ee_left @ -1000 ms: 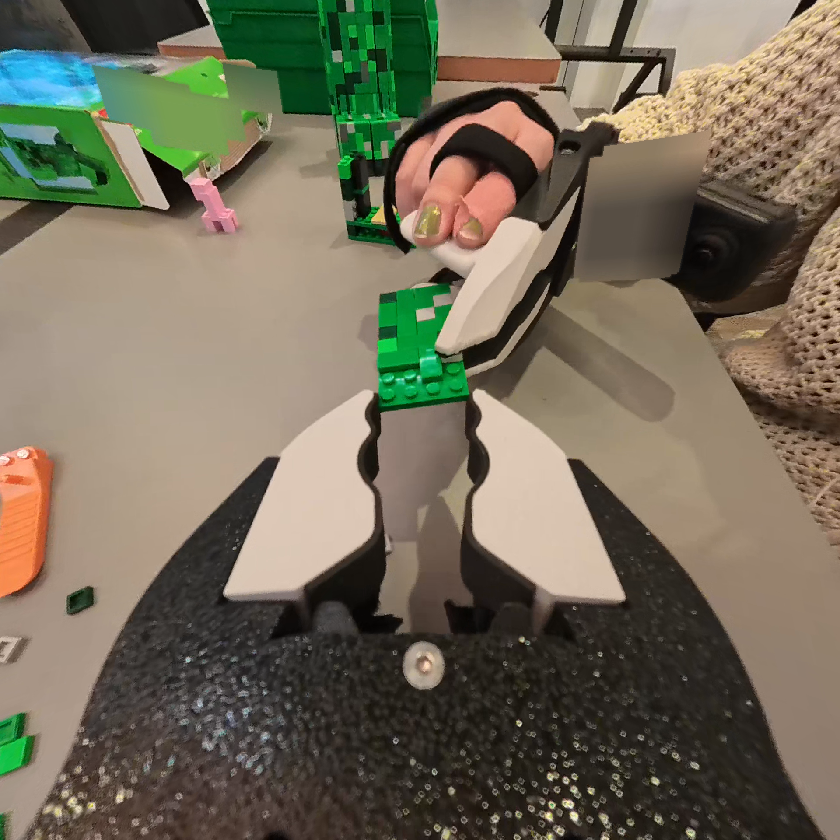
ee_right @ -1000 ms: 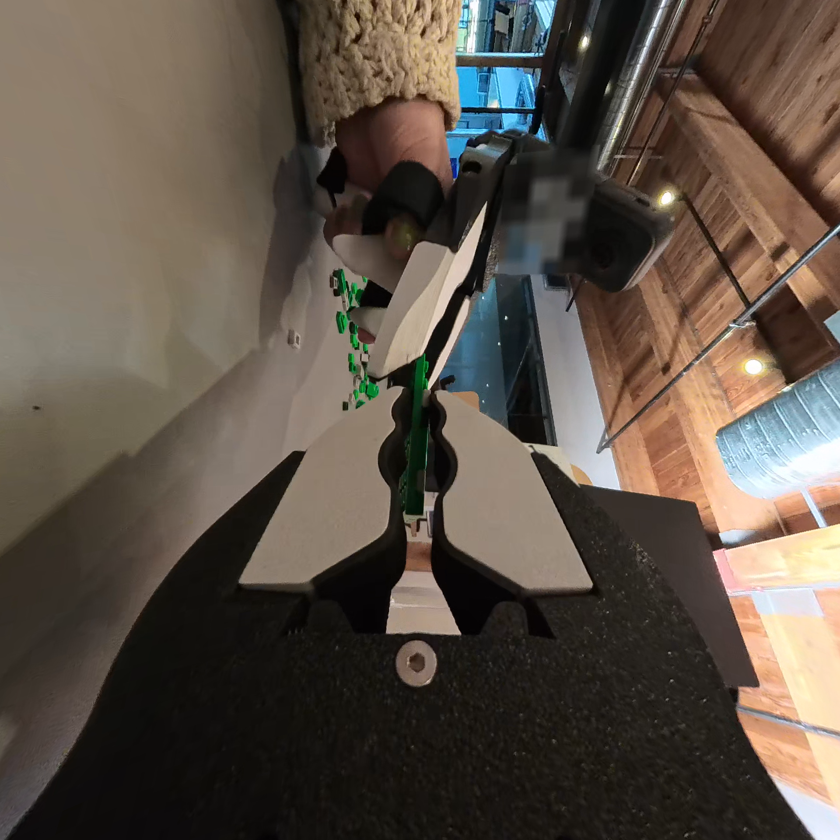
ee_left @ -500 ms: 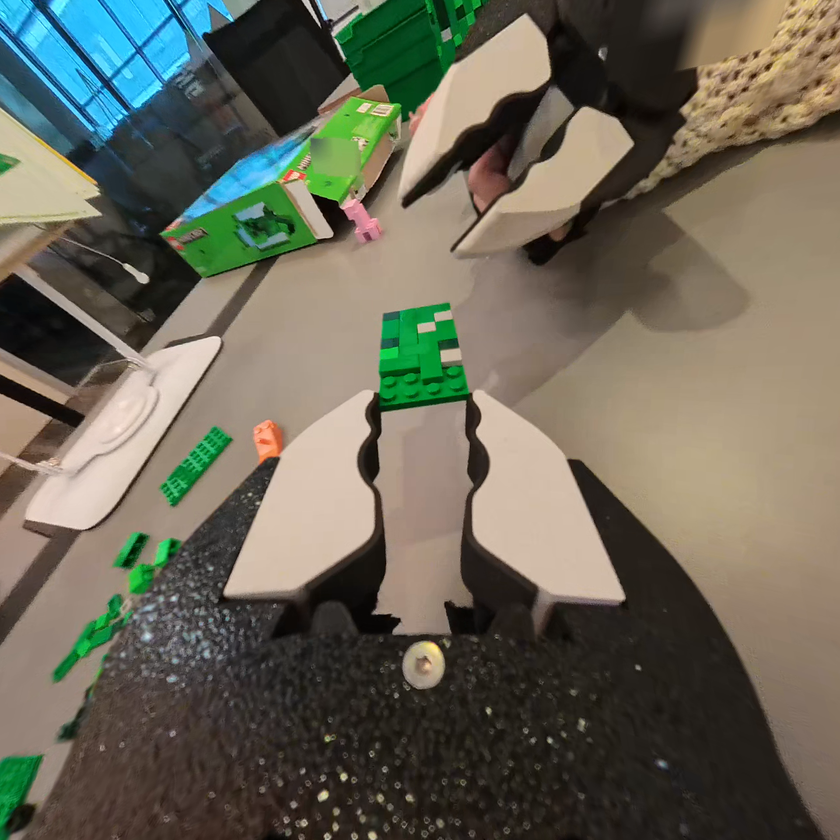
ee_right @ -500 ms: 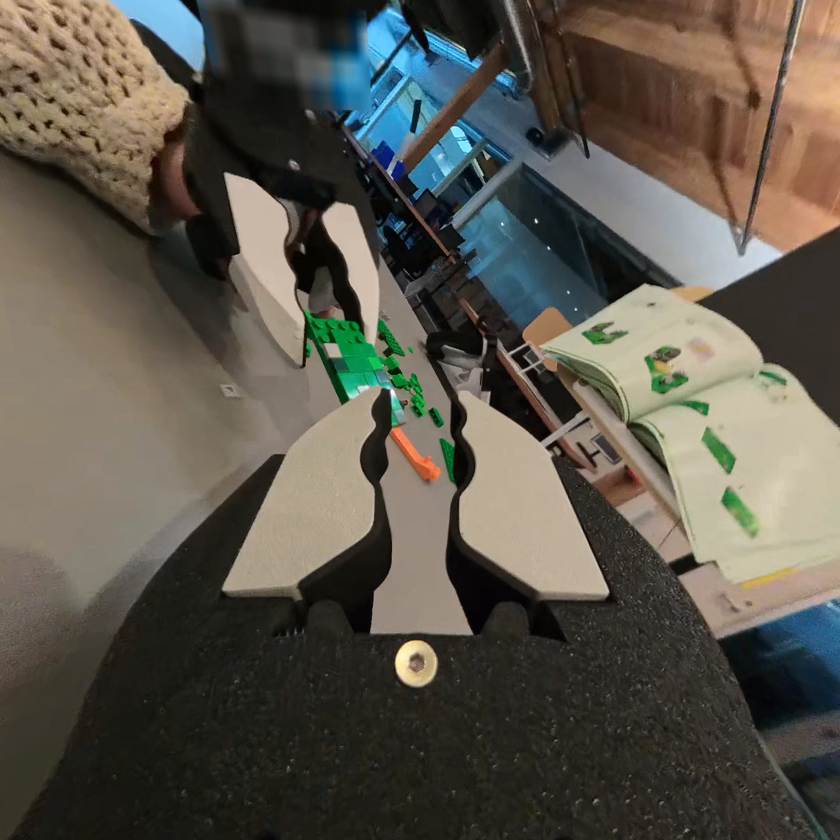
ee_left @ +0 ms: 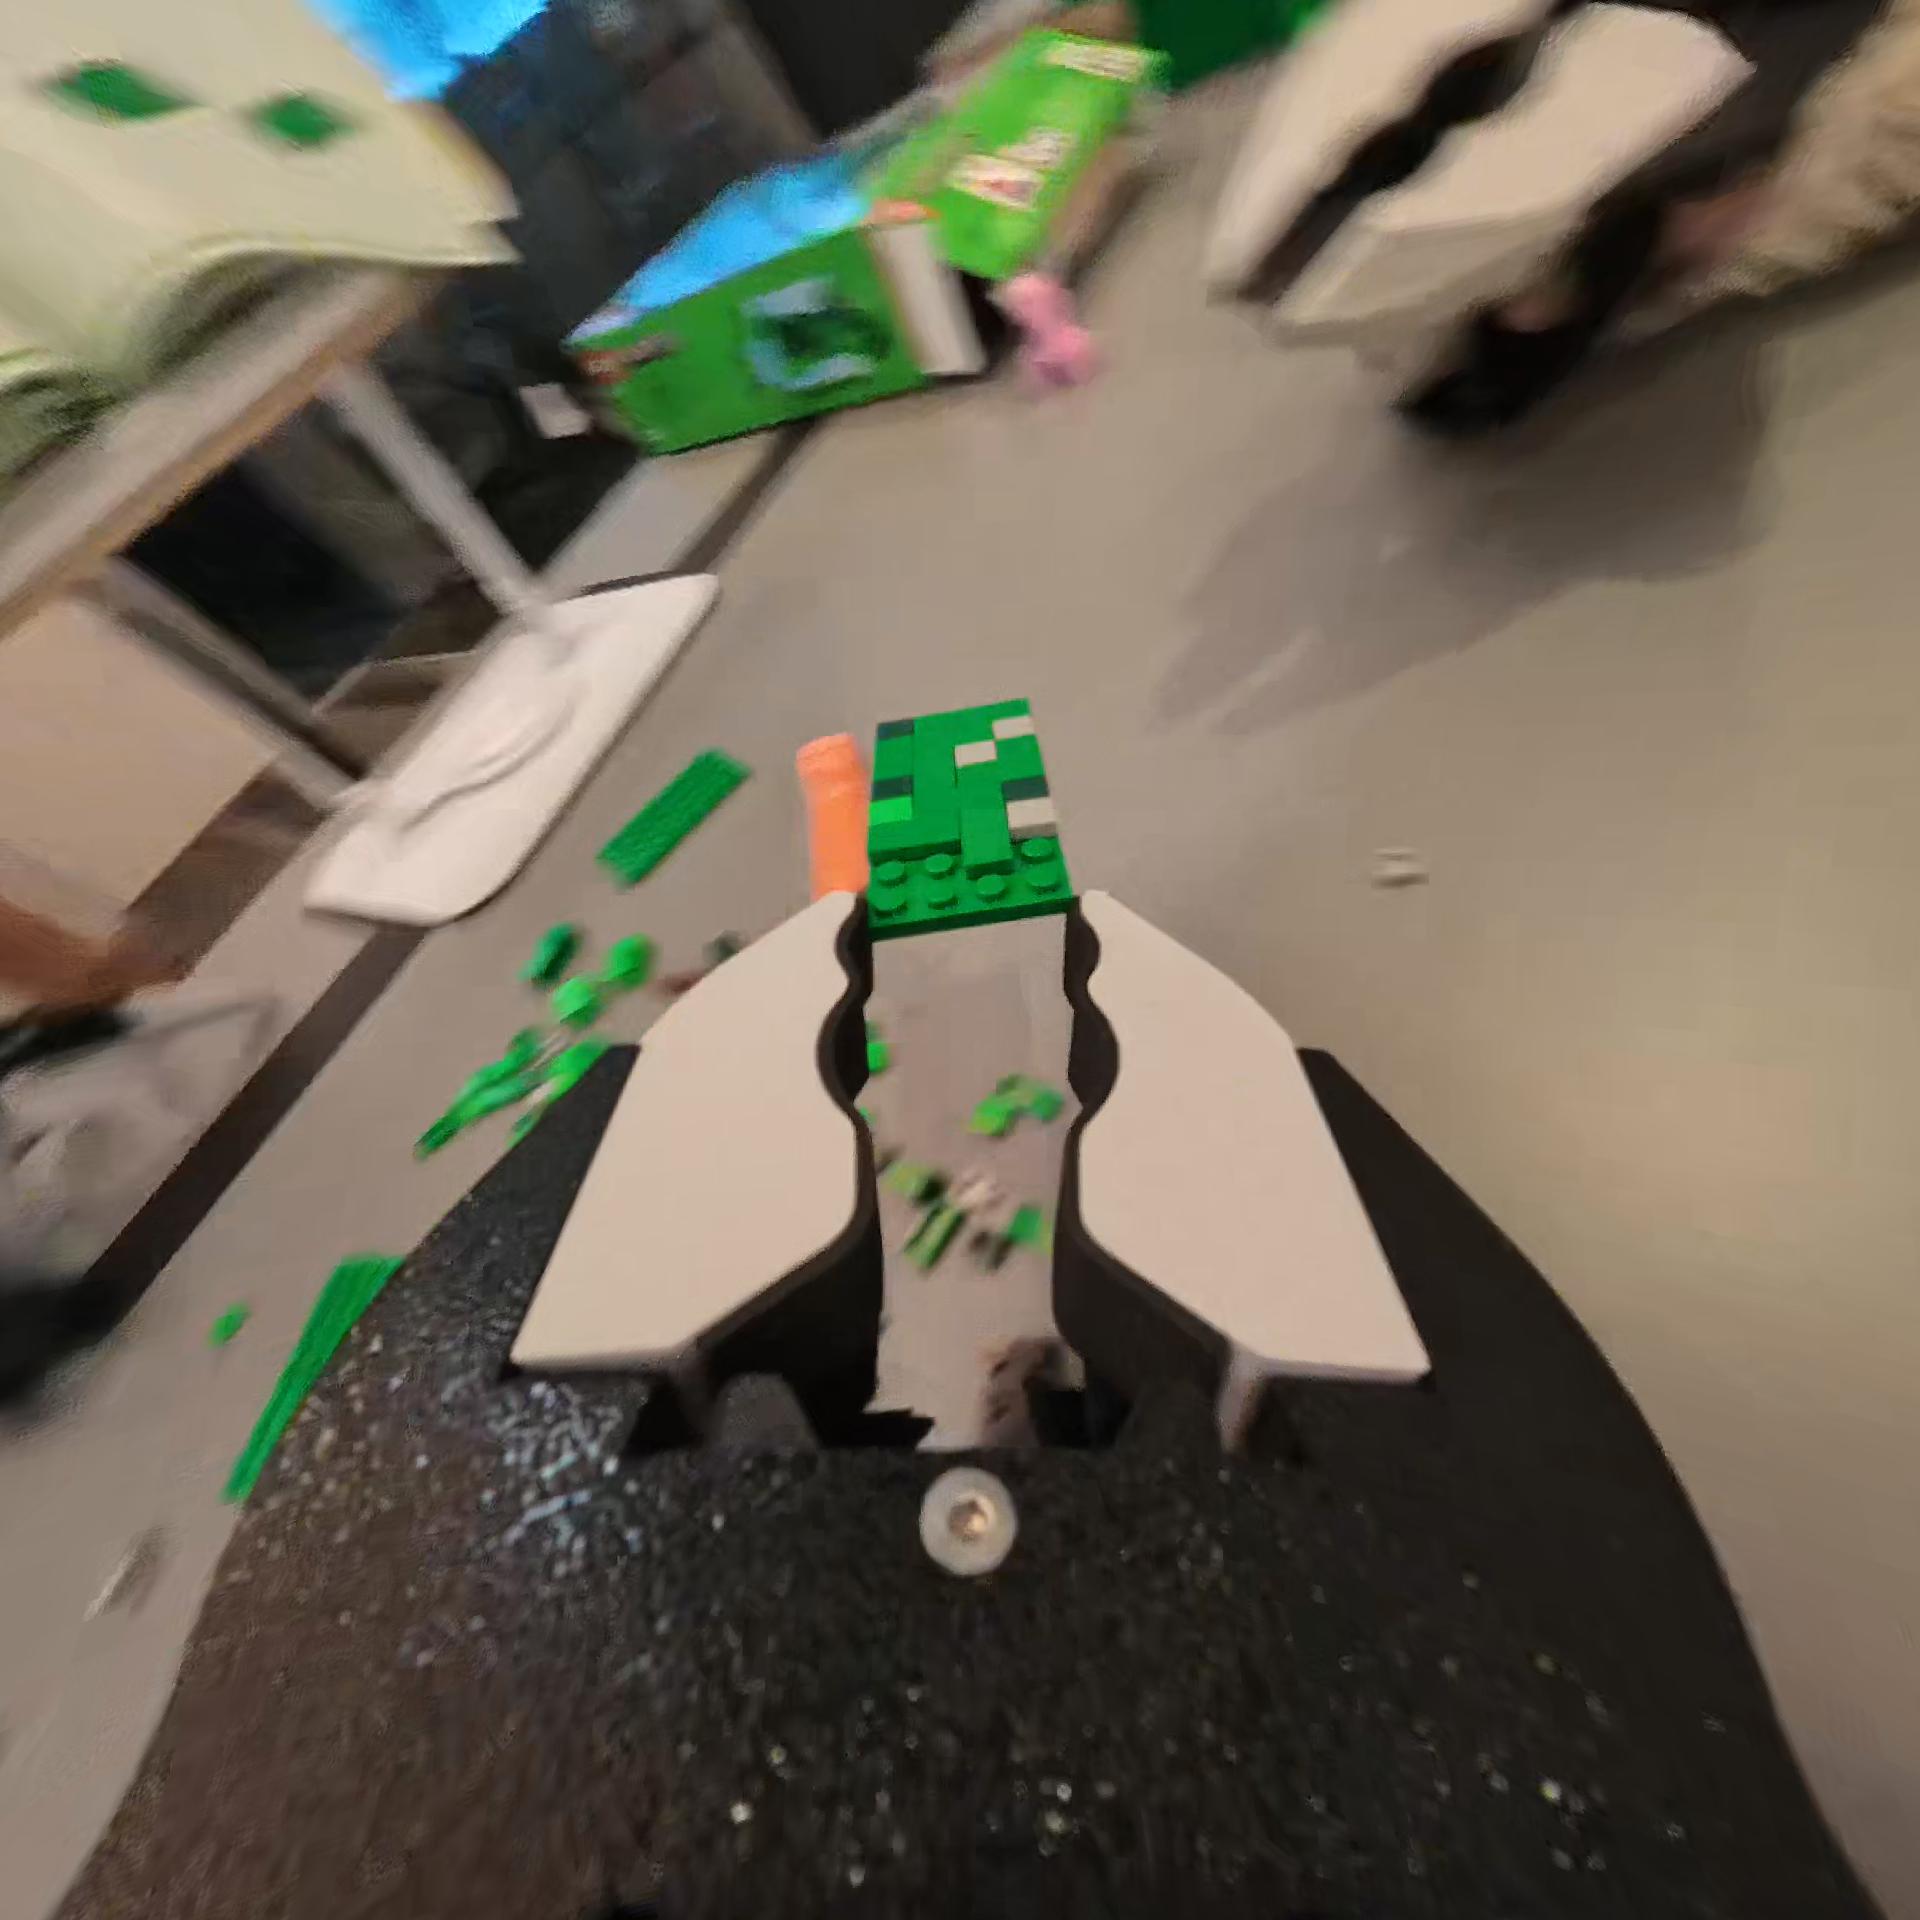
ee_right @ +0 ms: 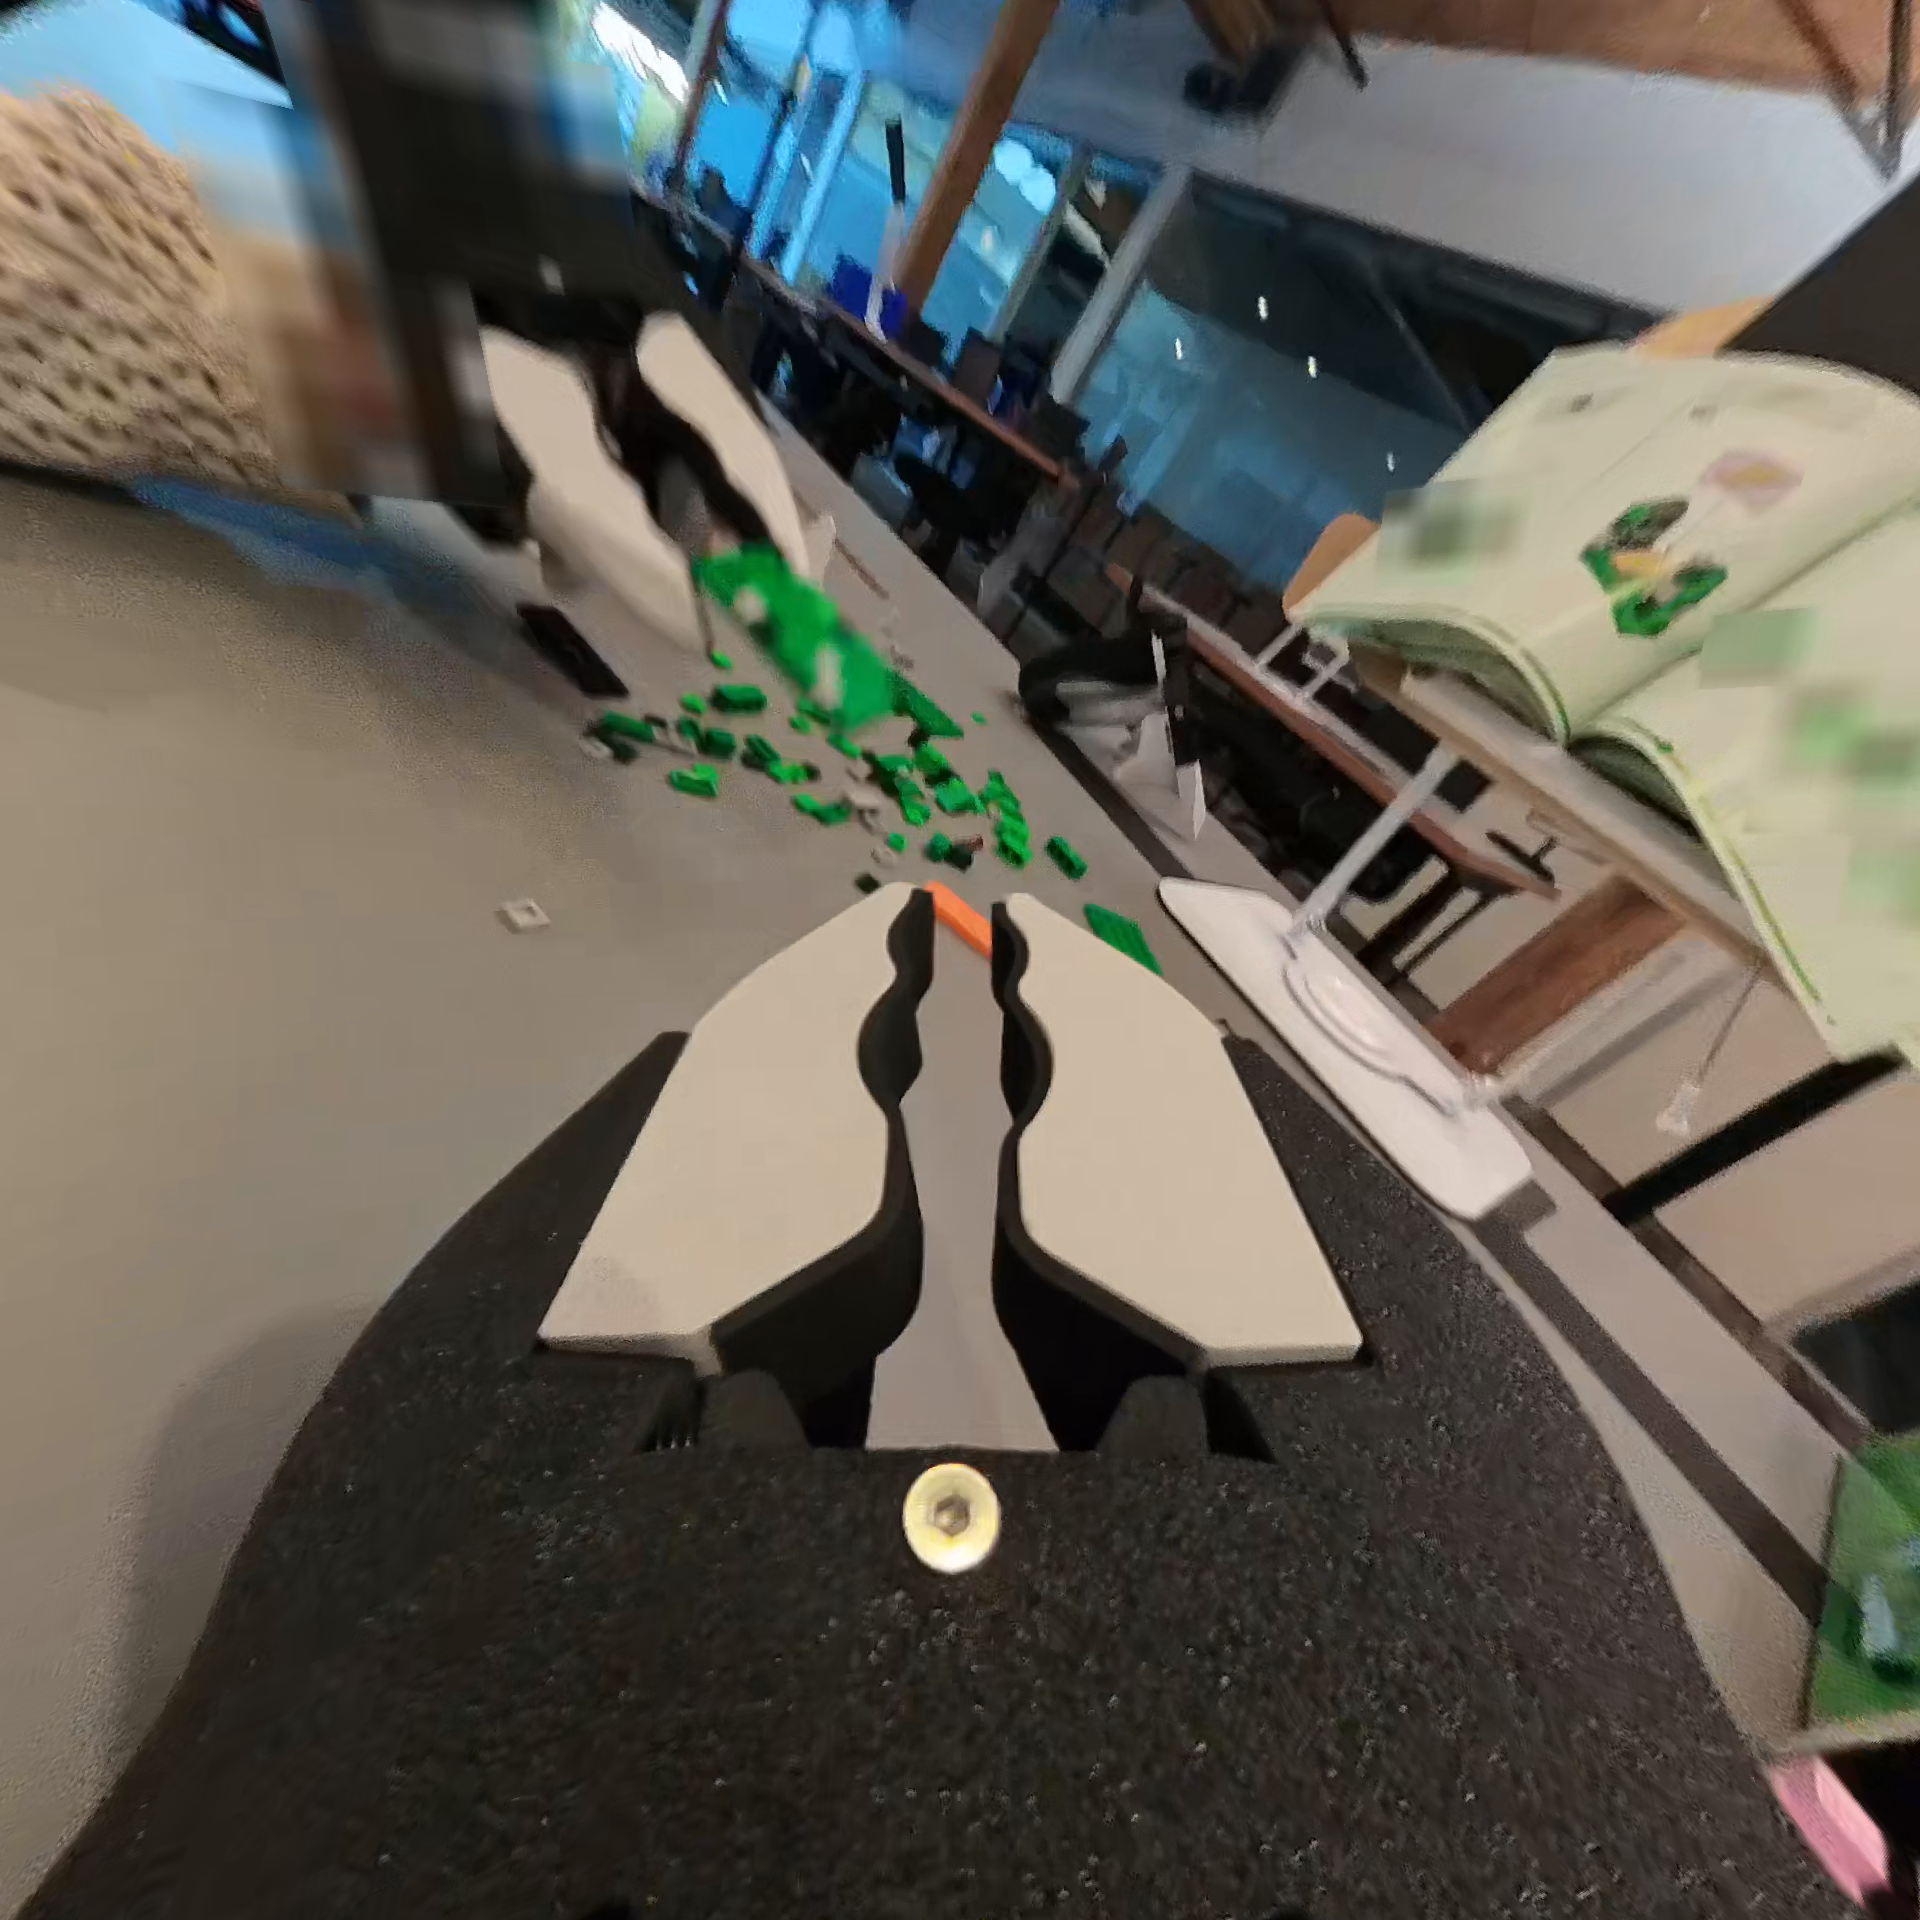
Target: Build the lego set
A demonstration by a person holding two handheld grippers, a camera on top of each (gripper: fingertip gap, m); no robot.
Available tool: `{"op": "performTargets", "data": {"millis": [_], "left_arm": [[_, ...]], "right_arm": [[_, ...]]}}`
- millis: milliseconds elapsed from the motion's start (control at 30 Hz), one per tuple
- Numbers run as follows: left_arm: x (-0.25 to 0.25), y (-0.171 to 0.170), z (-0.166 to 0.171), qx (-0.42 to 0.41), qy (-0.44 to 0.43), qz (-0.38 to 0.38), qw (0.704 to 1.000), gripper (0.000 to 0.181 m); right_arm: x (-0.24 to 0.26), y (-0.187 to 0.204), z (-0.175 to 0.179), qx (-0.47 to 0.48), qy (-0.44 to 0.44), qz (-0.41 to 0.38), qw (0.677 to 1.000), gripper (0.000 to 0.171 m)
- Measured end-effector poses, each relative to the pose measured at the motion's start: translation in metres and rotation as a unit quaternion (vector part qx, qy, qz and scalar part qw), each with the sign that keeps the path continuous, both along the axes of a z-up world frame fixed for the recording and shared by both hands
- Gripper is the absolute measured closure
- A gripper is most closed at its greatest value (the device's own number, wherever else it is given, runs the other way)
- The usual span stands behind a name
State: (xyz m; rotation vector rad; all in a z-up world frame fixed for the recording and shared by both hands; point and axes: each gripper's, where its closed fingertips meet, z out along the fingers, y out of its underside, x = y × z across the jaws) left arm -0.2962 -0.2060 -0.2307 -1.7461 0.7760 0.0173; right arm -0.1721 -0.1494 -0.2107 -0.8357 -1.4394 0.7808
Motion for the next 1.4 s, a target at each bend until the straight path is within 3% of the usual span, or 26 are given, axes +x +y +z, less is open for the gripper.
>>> {"op": "performTargets", "data": {"millis": [133, 267, 433, 567, 733, 867, 967, 1400], "left_arm": [[-0.093, -0.007, 0.037, 0.103, -0.086, 0.182, 0.974, 0.146], [-0.143, -0.019, 0.043, 0.158, -0.099, 0.286, 0.940, 0.146], [-0.127, -0.003, 0.026, 0.121, -0.074, 0.247, 0.959, 0.147], [-0.101, 0.002, 0.013, 0.070, -0.087, 0.173, 0.978, 0.147], [-0.107, 0.000, 0.010, 0.049, -0.102, 0.183, 0.977, 0.146], [-0.121, -0.002, 0.006, 0.037, -0.109, 0.211, 0.971, 0.147], [-0.124, -0.003, 0.005, 0.033, -0.111, 0.215, 0.970, 0.147], [-0.118, 0.000, 0.002, 0.021, -0.103, 0.202, 0.974, 0.147]], "right_arm": [[-0.011, 0.008, -0.013, -0.024, -0.059, -0.032, 0.997, 0.162], [-0.037, 0.011, -0.019, -0.108, -0.113, -0.024, 0.987, 0.163], [-0.105, 0.003, -0.024, -0.271, -0.271, 0.037, 0.923, 0.156], [-0.155, 0.024, -0.043, -0.214, -0.417, 0.017, 0.883, 0.157], [-0.190, 0.010, -0.051, -0.253, -0.546, 0.026, 0.799, 0.155], [-0.201, 0.018, -0.062, -0.155, -0.604, -0.001, 0.782, 0.157], [-0.198, 0.016, -0.070, -0.157, -0.639, -0.001, 0.753, 0.155], [-0.201, 0.019, -0.084, -0.130, -0.655, -0.003, 0.745, 0.152]]}}
